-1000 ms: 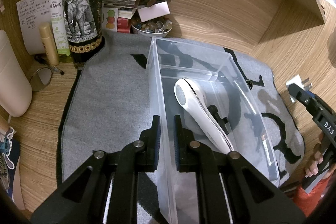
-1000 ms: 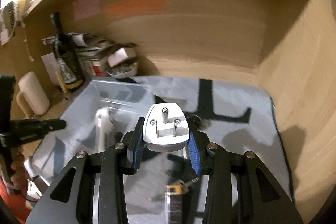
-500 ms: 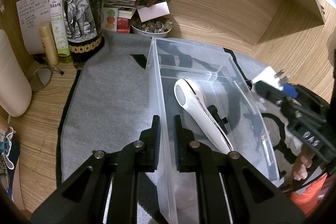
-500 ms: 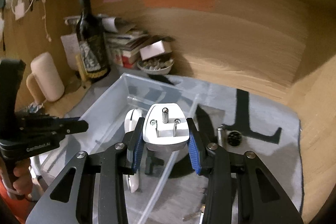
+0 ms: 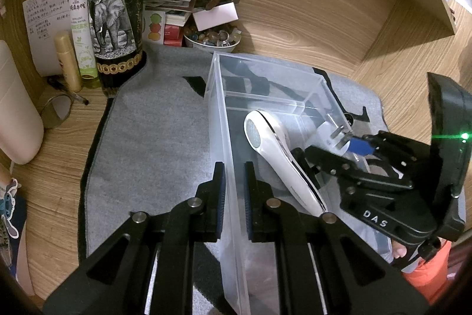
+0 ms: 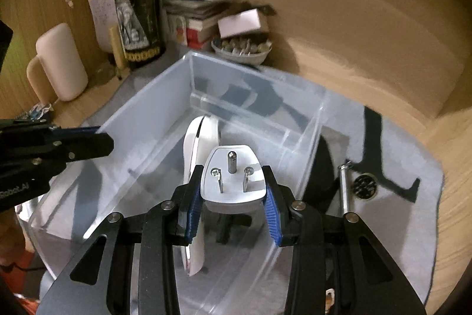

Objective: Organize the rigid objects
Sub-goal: 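Carry the white plug adapter into the clear box and release it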

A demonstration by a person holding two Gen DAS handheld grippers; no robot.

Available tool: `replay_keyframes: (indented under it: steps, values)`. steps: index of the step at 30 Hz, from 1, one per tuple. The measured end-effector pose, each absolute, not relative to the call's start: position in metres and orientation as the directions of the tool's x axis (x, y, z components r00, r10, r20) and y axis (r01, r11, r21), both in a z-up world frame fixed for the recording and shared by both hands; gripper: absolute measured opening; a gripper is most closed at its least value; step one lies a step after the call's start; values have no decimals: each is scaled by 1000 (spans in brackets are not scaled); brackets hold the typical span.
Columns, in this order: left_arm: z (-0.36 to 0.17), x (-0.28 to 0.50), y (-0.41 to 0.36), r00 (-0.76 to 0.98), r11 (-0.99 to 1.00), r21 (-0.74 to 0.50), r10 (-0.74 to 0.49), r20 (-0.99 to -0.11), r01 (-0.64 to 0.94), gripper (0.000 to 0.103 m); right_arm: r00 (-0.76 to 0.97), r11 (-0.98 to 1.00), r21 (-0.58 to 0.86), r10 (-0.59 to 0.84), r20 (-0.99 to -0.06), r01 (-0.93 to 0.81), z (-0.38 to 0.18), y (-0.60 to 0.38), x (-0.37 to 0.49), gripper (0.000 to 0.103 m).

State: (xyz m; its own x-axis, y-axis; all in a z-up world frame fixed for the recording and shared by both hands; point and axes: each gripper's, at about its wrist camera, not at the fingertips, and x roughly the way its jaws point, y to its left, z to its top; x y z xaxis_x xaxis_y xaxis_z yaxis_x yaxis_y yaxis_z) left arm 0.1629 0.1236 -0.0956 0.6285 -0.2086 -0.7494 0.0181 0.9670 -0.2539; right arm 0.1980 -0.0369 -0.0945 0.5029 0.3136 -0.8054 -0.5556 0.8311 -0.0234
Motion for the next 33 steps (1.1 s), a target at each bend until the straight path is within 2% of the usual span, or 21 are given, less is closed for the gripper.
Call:
replay_keyframes:
  steps: [16, 21, 25, 27, 33]
  values:
    - [-95, 165, 123, 629, 966, -257, -211, -748, 18, 10, 489, 821, -35, 305, -818, -571, -95, -32, 194, 36]
    - [-95, 165, 122, 629, 967, -255, -209, -748, 18, 10, 516, 826, -33, 319, -795, -562, -86, -36, 189, 56]
    - [-96, 164, 123, 630, 967, -254, -208, -748, 17, 10, 539, 829, -33, 332, -774, -558, -76, -39, 185, 62]
    - [-96, 165, 122, 630, 967, -254, -208, -749, 17, 10, 555, 834, -34, 336, -761, -551, -71, -43, 183, 69]
    - [-96, 163, 123, 631, 967, -253, -206, -748, 15, 10, 597, 849, -42, 334, -730, -527, -56, -57, 175, 70]
